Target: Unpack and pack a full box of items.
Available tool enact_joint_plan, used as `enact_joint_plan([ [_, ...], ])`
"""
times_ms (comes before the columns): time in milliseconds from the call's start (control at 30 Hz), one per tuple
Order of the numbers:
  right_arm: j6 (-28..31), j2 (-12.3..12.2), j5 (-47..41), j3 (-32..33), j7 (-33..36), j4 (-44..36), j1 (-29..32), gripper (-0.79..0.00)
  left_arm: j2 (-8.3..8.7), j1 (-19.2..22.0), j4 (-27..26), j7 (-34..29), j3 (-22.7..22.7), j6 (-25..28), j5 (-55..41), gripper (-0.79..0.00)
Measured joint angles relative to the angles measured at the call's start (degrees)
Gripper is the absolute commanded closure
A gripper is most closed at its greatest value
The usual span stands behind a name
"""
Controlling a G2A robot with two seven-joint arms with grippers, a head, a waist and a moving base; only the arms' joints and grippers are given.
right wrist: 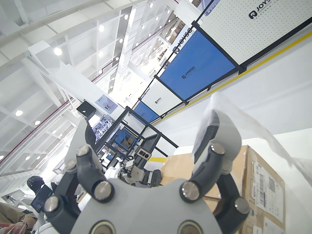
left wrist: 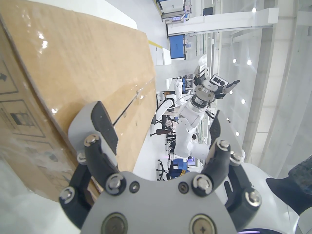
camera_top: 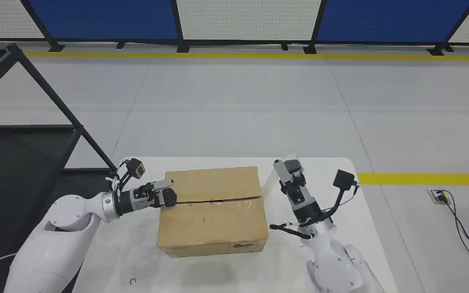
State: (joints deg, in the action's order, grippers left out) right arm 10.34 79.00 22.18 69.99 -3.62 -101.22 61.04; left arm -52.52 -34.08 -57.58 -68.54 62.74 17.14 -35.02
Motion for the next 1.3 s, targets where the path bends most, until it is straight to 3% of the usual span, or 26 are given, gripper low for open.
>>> enact_joint_plan([
  [667, -1.4, 0.2, -6.2, 4.8, 4.0, 0.6, -4.0, -0.785, -0.2, -1.0, -0.6, -0.3, 1.9, 0.0, 0.4, -0.785],
  [1300, -0.2, 0.6, -1.7, -0.1, 7.4, -2.1, -2.4, -0.785, -0.51, -1.7, -1.1, -0.3, 3.0, -0.5, 0.9, -0.785],
])
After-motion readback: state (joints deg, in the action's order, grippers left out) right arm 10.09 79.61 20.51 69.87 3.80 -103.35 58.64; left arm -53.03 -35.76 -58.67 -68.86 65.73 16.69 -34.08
